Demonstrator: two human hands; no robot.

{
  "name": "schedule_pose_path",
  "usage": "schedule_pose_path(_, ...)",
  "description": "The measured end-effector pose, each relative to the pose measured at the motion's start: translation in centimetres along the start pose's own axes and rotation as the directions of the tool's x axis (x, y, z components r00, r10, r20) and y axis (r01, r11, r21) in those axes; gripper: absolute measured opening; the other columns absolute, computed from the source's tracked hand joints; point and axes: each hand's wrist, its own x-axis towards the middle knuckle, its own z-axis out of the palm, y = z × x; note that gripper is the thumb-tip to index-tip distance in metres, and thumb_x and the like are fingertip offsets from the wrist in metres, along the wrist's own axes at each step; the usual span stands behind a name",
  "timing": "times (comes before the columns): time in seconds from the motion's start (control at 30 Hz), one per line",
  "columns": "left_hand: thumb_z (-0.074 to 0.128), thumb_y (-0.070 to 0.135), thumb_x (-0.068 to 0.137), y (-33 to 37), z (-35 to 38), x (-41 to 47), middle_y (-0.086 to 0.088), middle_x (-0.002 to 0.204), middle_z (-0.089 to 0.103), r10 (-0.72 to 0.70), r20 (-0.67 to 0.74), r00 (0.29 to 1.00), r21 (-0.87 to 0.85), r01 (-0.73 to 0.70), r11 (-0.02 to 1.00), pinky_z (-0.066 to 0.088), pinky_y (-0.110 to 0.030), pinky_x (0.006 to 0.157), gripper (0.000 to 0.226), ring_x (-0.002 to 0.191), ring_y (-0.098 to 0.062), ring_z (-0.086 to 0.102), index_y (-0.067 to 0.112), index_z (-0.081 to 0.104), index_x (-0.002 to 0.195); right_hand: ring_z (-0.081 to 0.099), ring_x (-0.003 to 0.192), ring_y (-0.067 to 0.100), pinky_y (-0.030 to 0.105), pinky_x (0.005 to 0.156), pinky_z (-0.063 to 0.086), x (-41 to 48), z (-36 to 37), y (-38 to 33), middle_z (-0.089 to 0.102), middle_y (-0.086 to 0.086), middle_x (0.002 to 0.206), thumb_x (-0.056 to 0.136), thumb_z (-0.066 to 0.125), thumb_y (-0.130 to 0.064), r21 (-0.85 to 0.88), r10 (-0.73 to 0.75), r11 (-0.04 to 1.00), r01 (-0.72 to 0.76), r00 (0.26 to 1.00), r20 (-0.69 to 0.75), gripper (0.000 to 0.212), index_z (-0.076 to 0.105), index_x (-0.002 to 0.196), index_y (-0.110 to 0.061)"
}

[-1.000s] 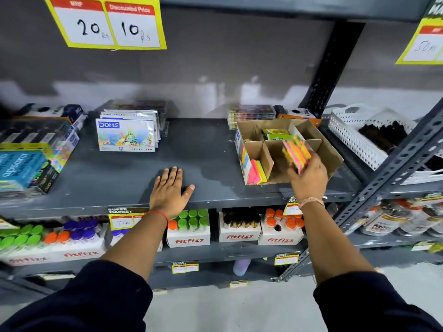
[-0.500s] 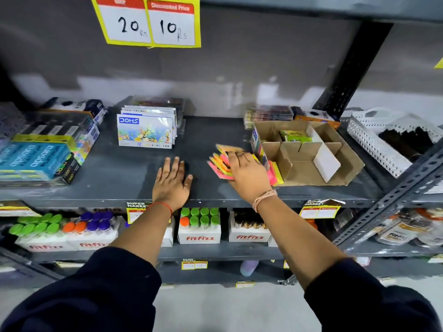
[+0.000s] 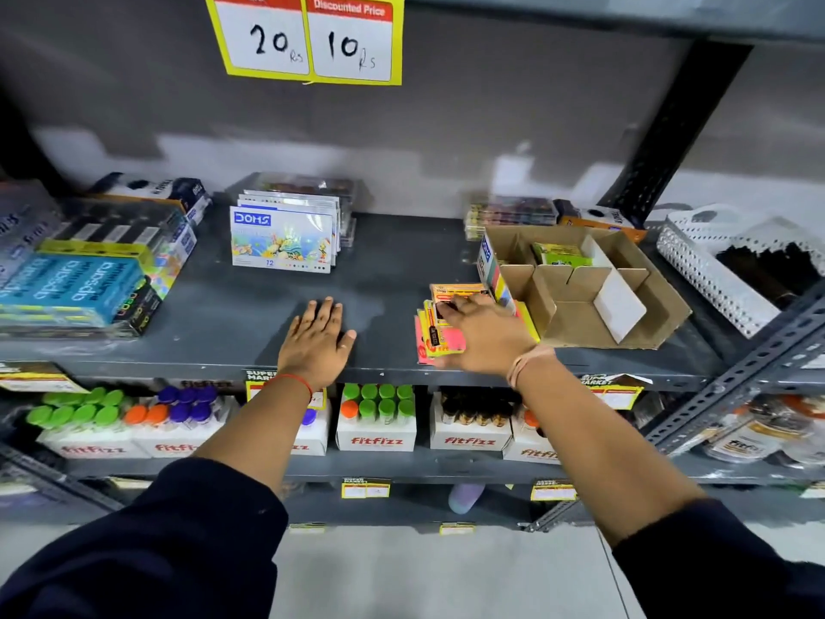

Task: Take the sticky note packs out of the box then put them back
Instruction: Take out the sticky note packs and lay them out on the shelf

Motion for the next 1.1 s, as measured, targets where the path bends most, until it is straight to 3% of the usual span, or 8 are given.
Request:
schedule_pose_path(0.1, 0.024, 0.037, 0.1, -0.3, 0.0, -0.1, -0.003, 0.161, 0.003, 0.021, -0.02, 1.0, -0.004, -0.021, 1.0, 0.003, -0.037, 0.122, 0.057, 0.149, -0.021, -0.001, 0.013, 0.01, 0.15, 0.016, 0.147, 0.027, 0.036, 0.12, 0.016, 1.8, -2.9, 1.7, 0.012, 0.009, 0.16, 0.082, 0.067, -0.037, 0.173, 0.023, 0.984, -0.041, 0.994, 0.105, 0.085, 0.02, 0.15, -0.018)
schedule_pose_path(0.2, 0.026, 0.038, 0.099, -0.3, 0.0, -0.1, -0.003, 0.161, 0.004, 0.018, -0.032, 0.999, -0.027, -0.019, 0.999, 0.003, -0.036, 0.122, 0.057, 0.149, -0.021, 0.001, 0.014, 0.013, 0.15, 0.019, 0.147, 0.025, 0.033, 0.118, 0.021, 3.6, -4.5, 2.3, 0.012, 0.008, 0.16, 0.083, 0.069, -0.025, 0.118, 0.041, 0.99, -0.074, 0.965, 0.261, 0.088, 0.014, 0.151, -0.014)
schedule_pose_path(0.37, 0.025, 0.039, 0.099, -0.4, -0.2, 0.0, -0.003, 0.161, 0.002, 0.028, -0.016, 0.999, -0.027, -0.028, 0.999, 0.002, -0.036, 0.122, 0.058, 0.149, -0.02, -0.001, 0.013, 0.01, 0.15, 0.049, 0.125, 0.029, 0.025, 0.075, 0.054, 4.8, -4.8, 2.2, 0.045, 0.009, 0.143, 0.076, 0.076, -0.017, 0.19, 0.07, 0.971, -0.142, 0.937, 0.342, 0.077, 0.033, 0.14, -0.015)
schedule_pose_path(0.47, 0.024, 0.039, 0.1, -0.4, -0.2, 0.0, -0.003, 0.161, 0.001, 0.033, -0.009, 0.999, -0.019, -0.033, 0.999, 0.001, -0.036, 0.122, 0.058, 0.149, -0.02, -0.003, 0.013, 0.009, 0.15, 0.05, 0.121, 0.028, 0.036, 0.1, 0.046, 5.3, -4.5, 2.6, 0.051, 0.008, 0.137, 0.067, 0.083, -0.021, 0.189, 0.057, 0.975, -0.115, 0.955, 0.29, 0.078, 0.04, 0.132, -0.016)
schedule_pose_path(0.63, 0.024, 0.039, 0.099, -0.4, 0.0, 0.0, -0.002, 0.161, 0.003, 0.027, -0.024, 0.999, -0.005, -0.027, 1.0, 0.001, -0.035, 0.121, 0.058, 0.149, -0.02, -0.002, 0.014, 0.01, 0.15, 0.045, 0.126, 0.027, 0.038, 0.105, 0.042, 5.2, -4.6, 2.5, 0.045, 0.008, 0.139, 0.067, 0.082, -0.027, 0.126, 0.015, 0.99, -0.057, 0.949, 0.315, 0.081, 0.042, 0.136, -0.015)
schedule_pose_path(0.73, 0.023, 0.039, 0.099, -0.4, -0.1, 0.0, -0.003, 0.161, 0.003, 0.029, -0.02, 0.999, -0.006, -0.029, 1.0, 0.001, -0.034, 0.121, 0.058, 0.149, -0.02, -0.002, 0.014, 0.009, 0.15, 0.052, 0.121, 0.024, 0.035, 0.103, 0.043, 5.2, -5.1, 2.9, 0.053, 0.008, 0.136, 0.074, 0.076, -0.023, 0.216, 0.024, 0.973, -0.086, 0.961, 0.274, 0.063, 0.053, 0.131, -0.01)
schedule_pose_path(0.9, 0.023, 0.039, 0.1, -0.3, -0.2, 0.0, -0.002, 0.161, 0.002, 0.017, 0.0, 1.0, -0.009, -0.017, 1.0, 0.0, -0.034, 0.121, 0.058, 0.149, -0.02, -0.003, 0.014, 0.008, 0.15, 0.053, 0.082, 0.022, 0.027, 0.069, 0.039, 5.4, -6.1, 3.0, 0.068, 0.021, 0.108, 0.087, 0.055, -0.012, 0.303, 0.082, 0.947, -0.11, 0.991, 0.106, 0.025, 0.068, 0.105, -0.002)
schedule_pose_path(1.1, 0.022, 0.039, 0.1, -0.3, -0.4, 0.0, -0.003, 0.161, 0.001, 0.022, 0.018, 1.0, 0.011, -0.022, 1.0, 0.001, -0.035, 0.121, 0.058, 0.149, -0.021, -0.003, 0.013, 0.006, 0.15, 0.056, 0.109, 0.032, 0.032, 0.084, 0.042, 7.2, -6.9, 2.8, 0.06, 0.019, 0.122, 0.091, 0.056, -0.013, 0.398, 0.145, 0.915, -0.072, 0.977, -0.157, 0.031, 0.058, 0.121, -0.005)
